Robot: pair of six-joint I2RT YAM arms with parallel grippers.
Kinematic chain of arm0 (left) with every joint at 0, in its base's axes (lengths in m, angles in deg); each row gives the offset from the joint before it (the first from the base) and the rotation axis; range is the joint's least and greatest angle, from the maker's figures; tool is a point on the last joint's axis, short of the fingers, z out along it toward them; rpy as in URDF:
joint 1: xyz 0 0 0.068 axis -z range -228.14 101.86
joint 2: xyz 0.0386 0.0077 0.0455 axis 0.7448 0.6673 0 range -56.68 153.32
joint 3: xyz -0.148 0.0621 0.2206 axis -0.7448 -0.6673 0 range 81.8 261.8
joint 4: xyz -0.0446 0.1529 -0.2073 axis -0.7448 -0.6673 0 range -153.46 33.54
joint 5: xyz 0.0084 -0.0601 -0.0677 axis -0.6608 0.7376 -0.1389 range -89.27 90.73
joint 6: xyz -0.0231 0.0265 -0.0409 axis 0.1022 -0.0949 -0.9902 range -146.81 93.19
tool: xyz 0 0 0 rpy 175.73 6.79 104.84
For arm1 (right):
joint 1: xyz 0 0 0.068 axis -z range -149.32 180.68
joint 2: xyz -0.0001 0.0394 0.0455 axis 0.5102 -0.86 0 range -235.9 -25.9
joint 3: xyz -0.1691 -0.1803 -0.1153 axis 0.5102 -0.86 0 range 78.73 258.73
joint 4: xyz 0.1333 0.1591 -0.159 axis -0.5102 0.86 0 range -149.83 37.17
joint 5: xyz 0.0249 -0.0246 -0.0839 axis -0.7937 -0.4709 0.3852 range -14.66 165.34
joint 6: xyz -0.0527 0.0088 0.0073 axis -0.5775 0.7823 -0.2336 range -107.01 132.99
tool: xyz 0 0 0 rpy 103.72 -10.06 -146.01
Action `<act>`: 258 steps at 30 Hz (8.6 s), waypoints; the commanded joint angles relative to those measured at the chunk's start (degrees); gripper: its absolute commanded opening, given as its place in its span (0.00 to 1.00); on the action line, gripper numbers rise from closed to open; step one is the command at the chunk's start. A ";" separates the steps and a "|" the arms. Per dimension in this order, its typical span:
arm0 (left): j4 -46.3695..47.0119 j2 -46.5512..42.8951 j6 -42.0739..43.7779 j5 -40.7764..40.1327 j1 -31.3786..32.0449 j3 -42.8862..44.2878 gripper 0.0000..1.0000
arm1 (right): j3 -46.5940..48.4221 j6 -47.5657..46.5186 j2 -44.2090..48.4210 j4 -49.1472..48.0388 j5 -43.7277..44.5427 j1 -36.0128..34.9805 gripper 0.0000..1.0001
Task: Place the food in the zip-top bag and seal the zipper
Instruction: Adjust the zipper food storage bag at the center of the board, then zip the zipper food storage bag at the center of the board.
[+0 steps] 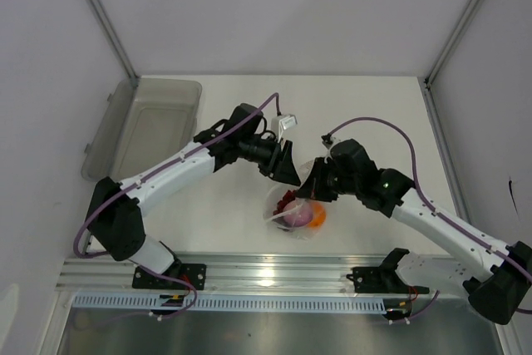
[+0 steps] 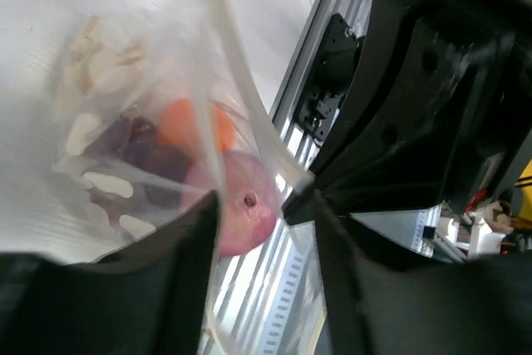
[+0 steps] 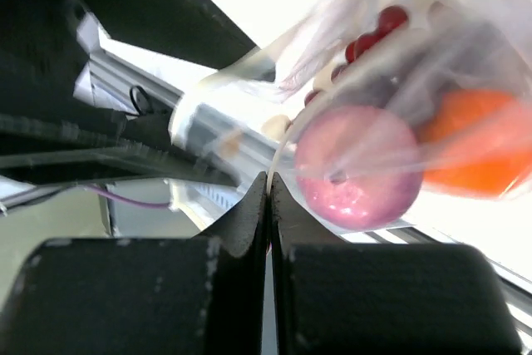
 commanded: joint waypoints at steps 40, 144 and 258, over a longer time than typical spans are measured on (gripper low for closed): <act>6.41 -11.28 6.48 -15.97 8.66 -11.83 0.76 | 7.33 16.25 -6.99 0.45 11.44 2.06 0.02; 0.95 -26.84 9.54 -5.41 -0.05 -12.01 0.71 | -13.06 -18.38 17.27 -25.49 -27.24 18.06 0.00; 8.17 -16.48 3.15 7.14 7.69 -3.84 0.60 | -16.58 -22.95 22.27 -28.12 -32.42 6.71 0.00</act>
